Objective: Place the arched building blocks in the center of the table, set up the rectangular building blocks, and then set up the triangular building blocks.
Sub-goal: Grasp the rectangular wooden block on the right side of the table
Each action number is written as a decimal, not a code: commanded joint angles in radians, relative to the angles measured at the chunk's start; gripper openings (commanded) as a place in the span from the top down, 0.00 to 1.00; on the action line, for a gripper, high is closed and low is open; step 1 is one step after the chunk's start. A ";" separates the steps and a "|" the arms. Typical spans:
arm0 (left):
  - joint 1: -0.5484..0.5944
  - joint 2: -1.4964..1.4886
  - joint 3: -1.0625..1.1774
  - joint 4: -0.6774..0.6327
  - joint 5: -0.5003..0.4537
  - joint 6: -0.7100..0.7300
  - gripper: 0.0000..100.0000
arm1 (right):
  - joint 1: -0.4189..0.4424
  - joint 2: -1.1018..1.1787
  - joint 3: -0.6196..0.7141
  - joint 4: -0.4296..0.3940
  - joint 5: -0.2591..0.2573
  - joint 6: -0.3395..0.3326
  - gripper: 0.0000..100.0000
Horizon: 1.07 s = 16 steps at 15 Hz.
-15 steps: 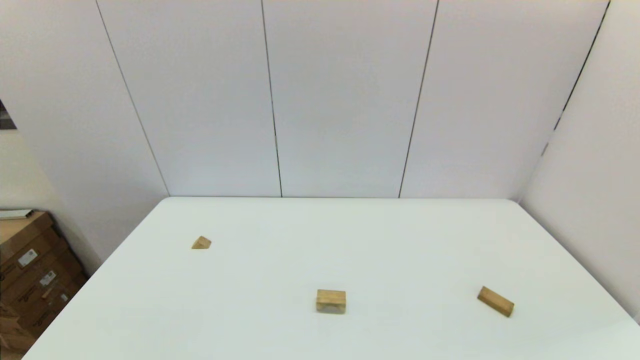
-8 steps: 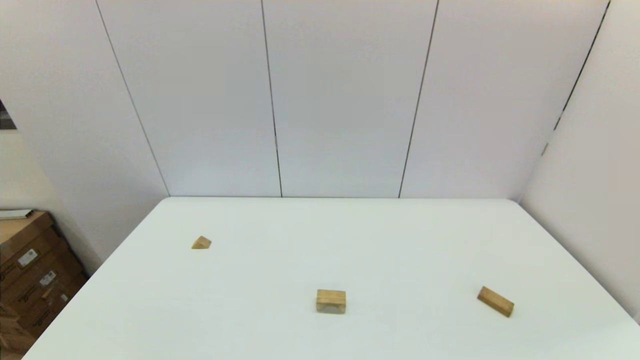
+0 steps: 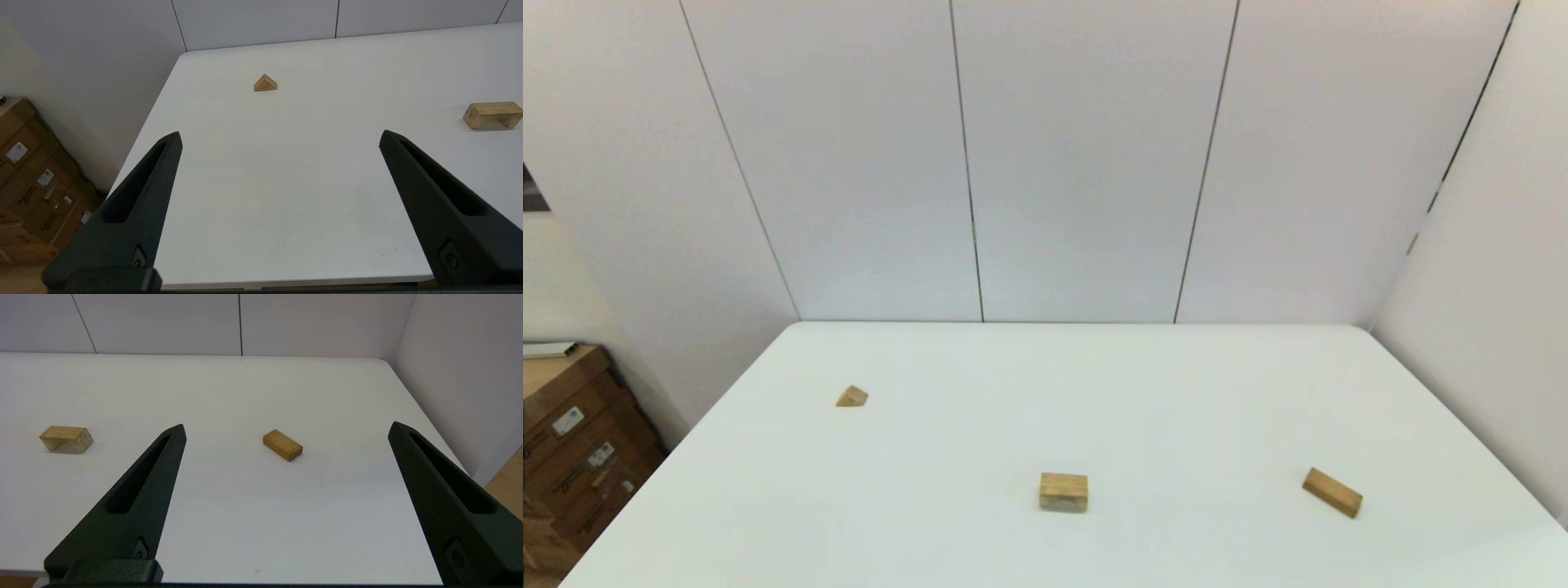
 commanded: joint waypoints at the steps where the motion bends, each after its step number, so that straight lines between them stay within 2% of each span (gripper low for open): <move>1: 0.000 0.002 0.000 0.001 0.000 0.001 0.00 | 0.000 0.000 0.000 0.000 0.002 -0.002 0.00; 4: 0.000 0.002 0.000 0.001 0.000 0.001 0.00 | 0.000 0.103 -0.061 0.014 -0.003 0.013 0.00; 7: 0.000 0.002 0.000 0.001 0.000 0.001 0.00 | -0.004 0.428 -0.301 0.021 -0.003 0.090 0.00; 11: 0.000 0.002 0.000 0.001 0.000 0.001 0.00 | -0.023 0.949 -0.617 0.018 -0.003 0.092 0.00; 13: 0.000 0.002 0.000 0.001 0.000 0.001 0.00 | -0.040 1.170 -0.724 0.021 -0.003 0.064 0.00; 15: 0.000 0.002 0.000 0.001 0.000 0.001 0.00 | -0.089 1.399 -0.841 0.028 -0.002 -0.020 0.00; 16: 0.000 0.002 0.000 0.001 0.000 0.001 0.00 | -0.102 1.483 -0.893 0.061 -0.003 -0.059 0.00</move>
